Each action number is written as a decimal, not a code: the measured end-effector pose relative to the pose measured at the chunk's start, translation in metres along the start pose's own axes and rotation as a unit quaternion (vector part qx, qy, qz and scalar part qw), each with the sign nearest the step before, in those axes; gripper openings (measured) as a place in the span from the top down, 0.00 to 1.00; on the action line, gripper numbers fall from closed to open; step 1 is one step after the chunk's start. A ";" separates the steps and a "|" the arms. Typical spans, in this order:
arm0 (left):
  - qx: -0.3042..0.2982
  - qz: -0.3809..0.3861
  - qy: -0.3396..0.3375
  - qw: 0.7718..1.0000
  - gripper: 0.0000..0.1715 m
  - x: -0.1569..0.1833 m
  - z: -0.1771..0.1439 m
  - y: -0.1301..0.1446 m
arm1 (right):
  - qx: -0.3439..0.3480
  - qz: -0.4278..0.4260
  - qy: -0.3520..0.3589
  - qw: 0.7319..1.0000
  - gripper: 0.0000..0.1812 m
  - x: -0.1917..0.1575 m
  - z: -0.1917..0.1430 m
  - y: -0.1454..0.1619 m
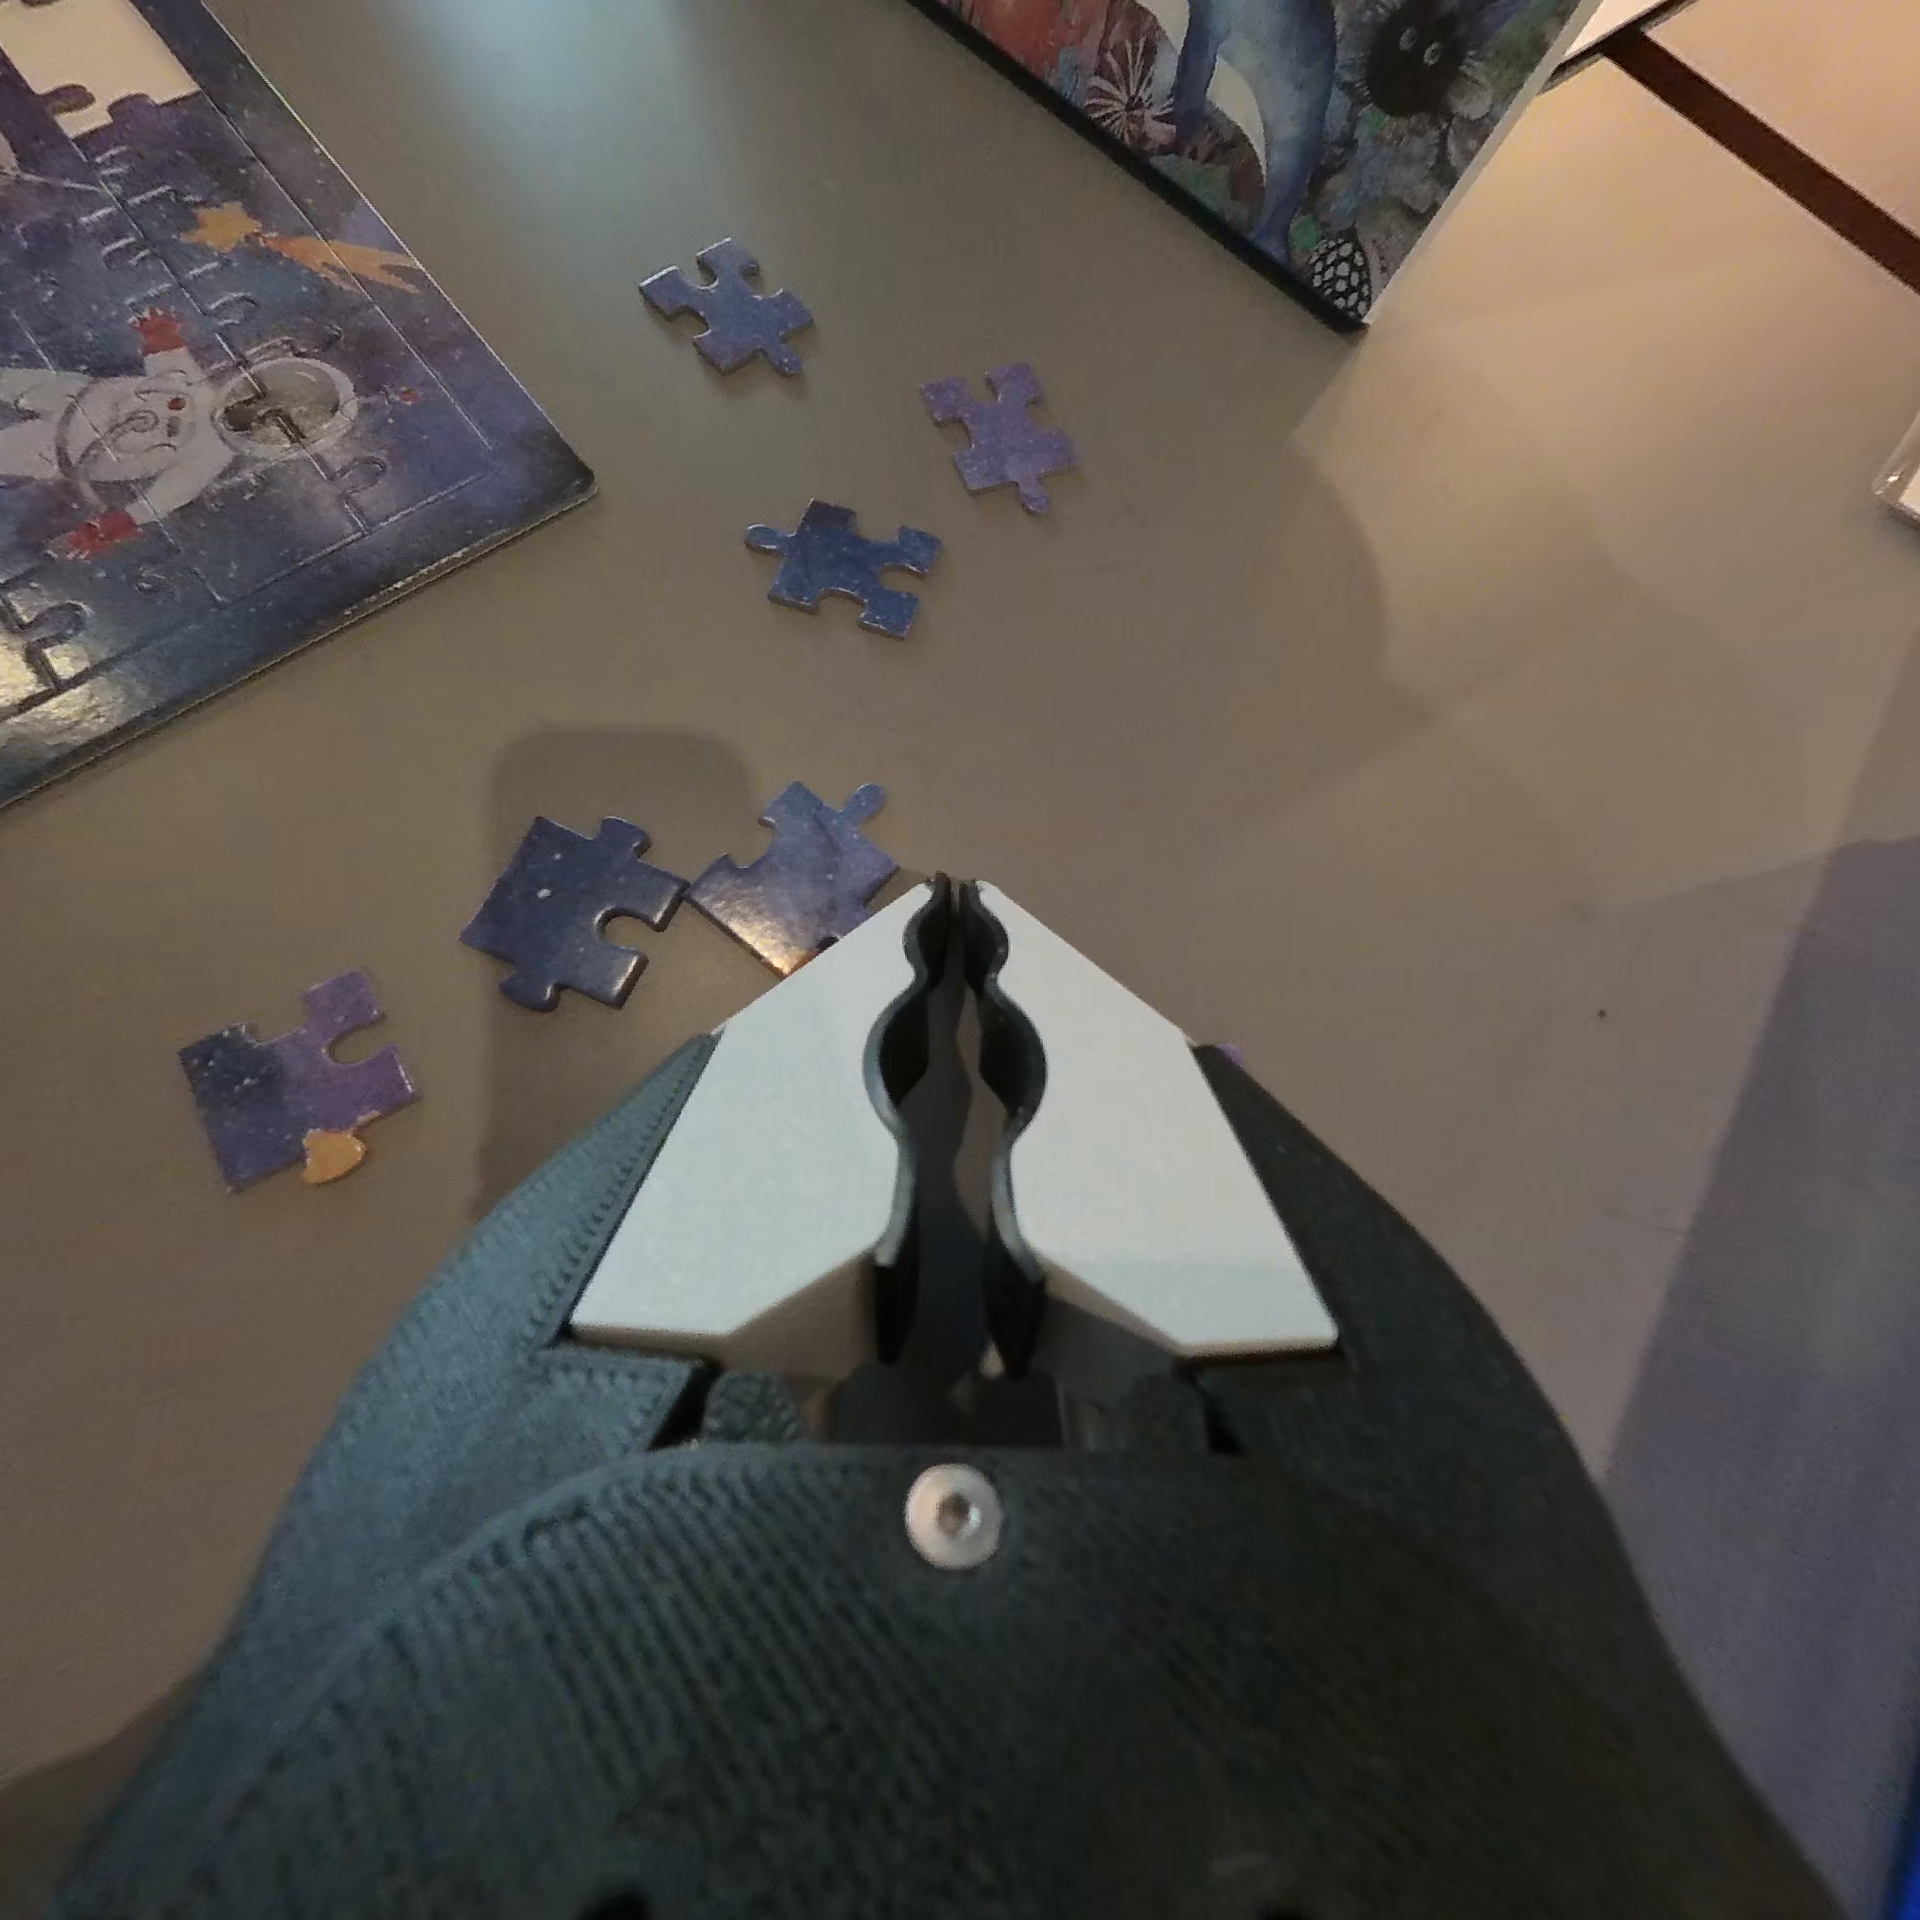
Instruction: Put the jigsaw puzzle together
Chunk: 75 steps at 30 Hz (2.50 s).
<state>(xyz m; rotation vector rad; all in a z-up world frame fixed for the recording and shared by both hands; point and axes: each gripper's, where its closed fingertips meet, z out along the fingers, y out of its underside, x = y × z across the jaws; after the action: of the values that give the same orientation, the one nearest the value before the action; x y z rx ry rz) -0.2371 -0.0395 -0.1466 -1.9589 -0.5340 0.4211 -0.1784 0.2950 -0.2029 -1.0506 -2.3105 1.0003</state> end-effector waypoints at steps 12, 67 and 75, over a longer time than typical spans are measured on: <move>-0.005 0.005 0.006 1.000 0.99 0.003 0.002 0.002 | 0.134 0.022 0.144 0.980 1.00 0.048 -0.040 -0.034; -0.041 0.023 0.012 0.999 0.97 0.009 0.009 0.013 | 0.187 0.155 0.199 0.949 1.00 0.077 -0.058 -0.035; -0.043 0.025 0.010 0.999 0.97 0.009 0.010 0.014 | 0.165 0.134 0.205 0.956 1.00 0.073 -0.051 -0.032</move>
<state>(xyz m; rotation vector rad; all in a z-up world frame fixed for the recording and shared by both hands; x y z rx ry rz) -0.2318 -0.0327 -0.1640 -2.0603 -0.4983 0.4156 -0.2093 0.3590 -0.1403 -1.3035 -1.6358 1.0979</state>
